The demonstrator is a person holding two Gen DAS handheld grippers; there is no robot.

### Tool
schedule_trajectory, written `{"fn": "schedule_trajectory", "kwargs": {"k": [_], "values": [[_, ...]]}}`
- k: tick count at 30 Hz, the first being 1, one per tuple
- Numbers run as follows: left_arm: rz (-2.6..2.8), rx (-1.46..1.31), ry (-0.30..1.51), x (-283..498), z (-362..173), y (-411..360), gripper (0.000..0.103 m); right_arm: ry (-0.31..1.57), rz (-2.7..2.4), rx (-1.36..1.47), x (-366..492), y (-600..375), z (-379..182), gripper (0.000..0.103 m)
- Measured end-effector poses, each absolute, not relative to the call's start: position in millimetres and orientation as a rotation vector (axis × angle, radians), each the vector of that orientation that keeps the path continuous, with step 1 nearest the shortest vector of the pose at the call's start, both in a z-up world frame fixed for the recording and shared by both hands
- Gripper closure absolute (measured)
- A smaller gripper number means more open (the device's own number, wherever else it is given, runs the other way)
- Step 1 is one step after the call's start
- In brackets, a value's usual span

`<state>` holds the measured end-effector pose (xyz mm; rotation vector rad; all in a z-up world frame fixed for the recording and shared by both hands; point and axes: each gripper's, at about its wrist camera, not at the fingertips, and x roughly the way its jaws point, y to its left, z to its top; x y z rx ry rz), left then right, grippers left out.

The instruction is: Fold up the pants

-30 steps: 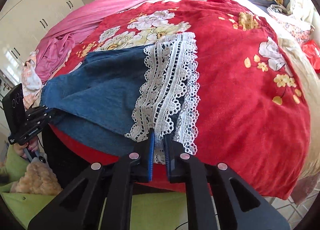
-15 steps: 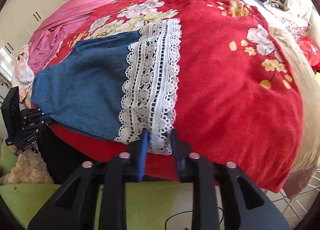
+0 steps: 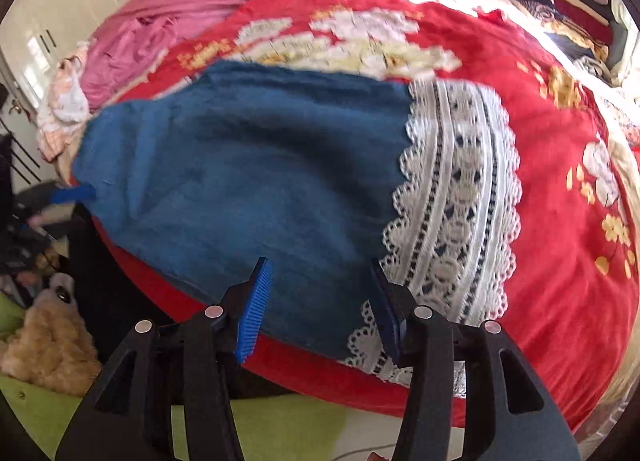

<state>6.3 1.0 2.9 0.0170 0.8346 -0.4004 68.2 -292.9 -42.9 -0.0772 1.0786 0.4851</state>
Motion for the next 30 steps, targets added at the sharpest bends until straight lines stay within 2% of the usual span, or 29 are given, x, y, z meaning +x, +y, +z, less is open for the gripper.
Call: {"fn": "schedule_trajectory", "kwargs": {"k": [2,5,8,11,12,14,22,25,28,29,30], "values": [[-0.244,-0.059,0.773,4.2,19.4,43.2,0.033,1.056,0.501,-0.026,67.7,-300.1,-47.5,0.056],[0.008,-0.116,0.762,11.5,26.8,93.5,0.029,1.044,0.510,0.042,66.0,-308.9,-41.2,0.056],[0.097,-0.172,0.810,30.9,15.1,121.6,0.017,1.014,0.501,0.050,62.9,-316.4,-30.7,0.055],[0.132,-0.172,0.859,52.5,-4.6,127.7,0.017,1.028,0.487,0.059,65.1,-320.7,-33.5,0.055],[0.096,-0.205,0.861,58.8,-10.4,125.0,0.030,1.032,0.487,0.063,65.3,-321.3,-35.1,0.055],[0.072,-0.237,0.872,68.8,-16.1,122.7,0.067,1.034,0.484,0.067,65.5,-322.7,-37.6,0.055],[0.104,-0.176,0.779,78.8,5.0,131.7,0.070,1.032,0.486,0.074,61.9,-323.3,-40.0,0.055],[0.120,-0.149,0.851,84.3,-22.6,129.1,0.065,1.029,0.487,0.067,61.4,-320.5,-42.5,0.050],[0.128,-0.238,0.846,75.0,-28.8,141.4,0.049,1.024,0.491,0.060,60.1,-320.1,-42.7,0.050],[0.135,-0.266,0.840,70.3,-27.4,145.9,0.041,1.024,0.495,0.059,59.9,-320.4,-42.4,0.049],[0.142,-0.285,0.831,63.9,-23.3,149.2,0.037,1.026,0.500,0.068,60.1,-321.0,-41.2,0.049]]}}
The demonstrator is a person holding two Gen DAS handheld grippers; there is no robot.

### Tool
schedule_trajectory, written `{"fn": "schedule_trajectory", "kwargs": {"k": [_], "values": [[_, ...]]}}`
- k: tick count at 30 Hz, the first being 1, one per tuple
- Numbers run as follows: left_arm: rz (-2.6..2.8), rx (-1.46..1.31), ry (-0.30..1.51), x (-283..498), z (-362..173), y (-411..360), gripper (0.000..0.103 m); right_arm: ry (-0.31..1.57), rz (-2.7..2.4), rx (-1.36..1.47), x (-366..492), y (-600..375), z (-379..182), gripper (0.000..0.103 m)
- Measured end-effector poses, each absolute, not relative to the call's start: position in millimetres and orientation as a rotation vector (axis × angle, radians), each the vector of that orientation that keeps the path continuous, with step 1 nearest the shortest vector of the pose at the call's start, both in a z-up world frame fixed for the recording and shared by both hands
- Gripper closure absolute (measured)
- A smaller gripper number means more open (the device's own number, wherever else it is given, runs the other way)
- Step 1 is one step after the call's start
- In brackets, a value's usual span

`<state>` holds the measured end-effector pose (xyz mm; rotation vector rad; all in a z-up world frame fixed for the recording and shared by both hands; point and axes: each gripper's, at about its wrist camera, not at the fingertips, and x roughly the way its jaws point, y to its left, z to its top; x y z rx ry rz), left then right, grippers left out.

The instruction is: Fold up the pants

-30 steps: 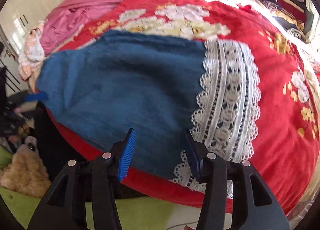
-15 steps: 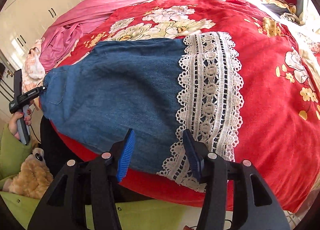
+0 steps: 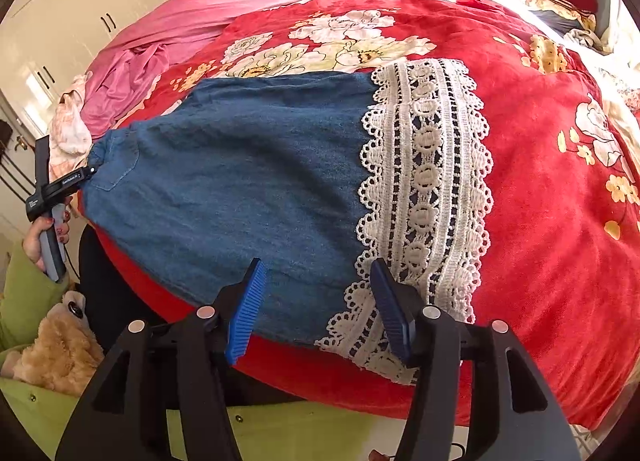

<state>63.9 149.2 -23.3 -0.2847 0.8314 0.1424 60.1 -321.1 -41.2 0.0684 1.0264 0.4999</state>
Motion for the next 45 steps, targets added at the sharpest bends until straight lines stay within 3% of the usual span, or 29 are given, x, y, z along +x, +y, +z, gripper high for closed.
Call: {"fn": "schedule_trajectory", "kwargs": {"k": [7,13,20,27,29,31,33,34,35,38,42,45], "values": [[0.129,-0.186,0.696,36.1,43.1,131.4,0.034,0.892,0.523,0.174,65.7,-345.1,5.3,0.049],[-0.138,-0.155,0.700,87.9,67.5,72.6,0.032,0.872,0.448,0.224,121.7,-372.2,18.3,0.049],[-0.368,-0.096,0.833,170.6,38.2,-1.4,0.032,0.965,0.425,0.320,194.2,-397.7,-11.3,0.048],[-0.390,-0.018,0.953,224.8,-5.0,-24.4,0.032,1.032,0.517,0.279,215.8,-387.4,-44.9,0.048],[-0.400,-0.021,0.988,235.3,-16.2,-26.7,0.032,1.015,0.538,0.265,214.5,-385.3,-46.4,0.055],[-0.418,-0.037,1.023,242.4,-25.4,-29.6,0.041,0.999,0.559,0.260,212.5,-384.2,-45.7,0.066],[-0.451,-0.057,1.025,243.0,-27.6,-32.4,0.070,0.981,0.566,0.259,208.0,-384.6,-44.5,0.073],[-0.483,-0.074,1.023,241.7,-27.1,-34.2,0.081,0.970,0.576,0.260,205.9,-384.9,-43.3,0.083],[-0.499,-0.082,1.020,239.6,-24.5,-36.2,0.094,0.950,0.591,0.266,202.2,-385.0,-41.0,0.084],[-0.502,-0.072,0.990,233.0,-15.4,-38.8,0.099,0.883,0.587,0.253,191.3,-384.0,-27.2,0.086],[-0.465,-0.094,0.918,234.9,4.4,-33.1,0.099,0.731,0.578,0.236,187.5,-387.8,11.3,0.092],[-0.415,-0.067,0.907,242.9,4.5,-38.9,0.099,0.719,0.555,0.167,205.7,-380.2,21.0,0.092]]}}
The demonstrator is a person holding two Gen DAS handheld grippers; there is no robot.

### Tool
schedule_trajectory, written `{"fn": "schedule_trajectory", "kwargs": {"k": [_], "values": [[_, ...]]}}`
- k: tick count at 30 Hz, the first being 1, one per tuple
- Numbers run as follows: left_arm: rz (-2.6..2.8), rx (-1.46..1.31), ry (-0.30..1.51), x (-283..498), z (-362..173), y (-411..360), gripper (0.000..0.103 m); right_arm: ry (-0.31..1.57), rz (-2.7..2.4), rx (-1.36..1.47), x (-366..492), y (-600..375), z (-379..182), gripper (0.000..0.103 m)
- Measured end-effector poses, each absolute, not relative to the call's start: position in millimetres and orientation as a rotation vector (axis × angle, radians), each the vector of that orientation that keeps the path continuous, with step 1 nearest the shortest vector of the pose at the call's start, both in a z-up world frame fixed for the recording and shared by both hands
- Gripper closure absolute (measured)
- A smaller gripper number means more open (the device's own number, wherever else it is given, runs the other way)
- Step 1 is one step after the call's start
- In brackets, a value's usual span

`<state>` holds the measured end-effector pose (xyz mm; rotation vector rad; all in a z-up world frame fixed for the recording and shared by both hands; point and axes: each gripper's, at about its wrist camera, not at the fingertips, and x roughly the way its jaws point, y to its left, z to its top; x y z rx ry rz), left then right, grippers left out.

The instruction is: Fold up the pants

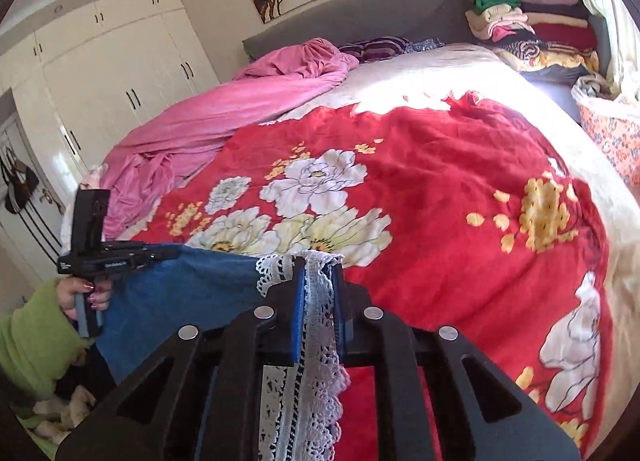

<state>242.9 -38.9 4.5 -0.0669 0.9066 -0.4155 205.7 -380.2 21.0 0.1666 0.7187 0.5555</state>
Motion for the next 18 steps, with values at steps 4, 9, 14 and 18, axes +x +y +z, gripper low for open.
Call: {"fn": "schedule_trajectory", "kwargs": {"k": [4,9,14,18], "values": [[-0.347,-0.013,0.930,251.4,-16.5,-46.4,0.099,0.867,0.495,0.071,237.5,-366.7,-11.7,0.092],[-0.339,0.002,0.941,247.0,-28.6,-44.1,0.092,0.961,0.445,0.142,243.9,-373.8,-41.7,0.071],[-0.300,-0.079,0.910,234.2,-13.9,-16.8,0.067,0.868,0.362,0.162,202.1,-393.6,-11.3,0.041],[-0.299,-0.131,0.834,189.2,9.3,1.6,0.061,0.834,0.396,0.201,144.8,-401.4,2.4,0.041]]}}
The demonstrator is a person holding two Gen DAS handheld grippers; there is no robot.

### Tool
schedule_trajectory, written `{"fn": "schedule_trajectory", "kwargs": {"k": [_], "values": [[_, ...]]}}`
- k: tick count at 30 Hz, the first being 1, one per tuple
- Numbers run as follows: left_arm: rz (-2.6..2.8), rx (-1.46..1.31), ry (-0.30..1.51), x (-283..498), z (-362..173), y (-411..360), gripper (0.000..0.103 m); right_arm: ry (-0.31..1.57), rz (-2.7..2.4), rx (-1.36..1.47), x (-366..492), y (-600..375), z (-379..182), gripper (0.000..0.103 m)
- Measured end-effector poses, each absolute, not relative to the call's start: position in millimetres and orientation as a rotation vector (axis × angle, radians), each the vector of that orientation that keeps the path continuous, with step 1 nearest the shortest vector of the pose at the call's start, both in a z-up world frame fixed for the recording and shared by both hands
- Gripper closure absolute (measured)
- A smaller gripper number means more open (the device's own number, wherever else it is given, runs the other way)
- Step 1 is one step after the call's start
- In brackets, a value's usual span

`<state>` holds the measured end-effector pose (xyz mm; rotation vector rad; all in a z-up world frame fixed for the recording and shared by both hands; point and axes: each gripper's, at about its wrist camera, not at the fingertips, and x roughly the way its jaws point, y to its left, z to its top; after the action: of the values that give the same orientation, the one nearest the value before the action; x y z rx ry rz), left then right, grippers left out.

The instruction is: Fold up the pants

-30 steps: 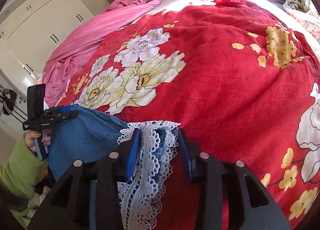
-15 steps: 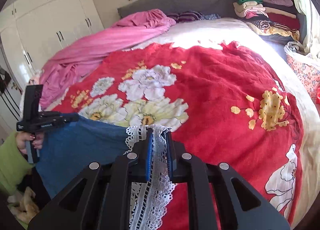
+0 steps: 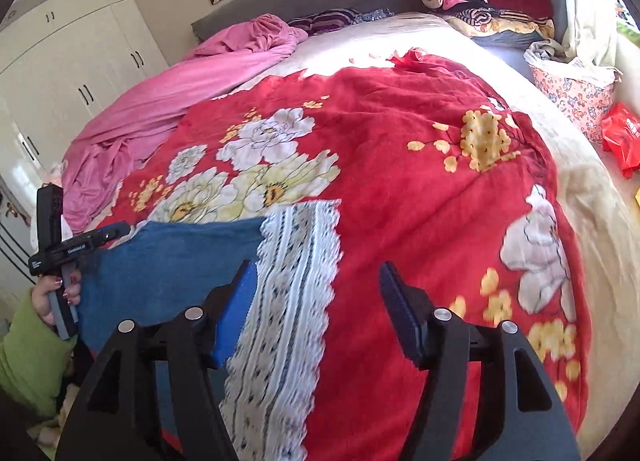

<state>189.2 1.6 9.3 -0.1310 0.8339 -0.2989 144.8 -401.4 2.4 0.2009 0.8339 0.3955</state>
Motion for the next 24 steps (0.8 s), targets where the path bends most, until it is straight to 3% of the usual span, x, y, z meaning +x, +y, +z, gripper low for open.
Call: {"fn": "schedule_trajectory", "kwargs": {"k": [7,10,20,22,24], "values": [[-0.480,0.043,0.828,71.8,-2.8,-36.2,0.059,0.922,0.387,0.195,77.7,-396.7,-16.4,0.041],[-0.519,0.153,0.866,35.9,-22.4,-55.9,0.051,0.937,0.401,0.209,71.4,-393.8,-22.6,0.042],[-0.457,0.391,0.848,27.9,-34.8,-89.3,0.051,0.981,0.420,0.232,77.6,-386.3,-30.0,0.054],[-0.451,0.398,0.857,32.8,-37.2,-93.0,0.062,0.993,0.420,0.229,78.2,-386.0,-33.3,0.059],[-0.466,0.377,0.856,37.2,-35.9,-93.4,0.087,1.004,0.421,0.235,78.8,-386.2,-35.4,0.068]]}}
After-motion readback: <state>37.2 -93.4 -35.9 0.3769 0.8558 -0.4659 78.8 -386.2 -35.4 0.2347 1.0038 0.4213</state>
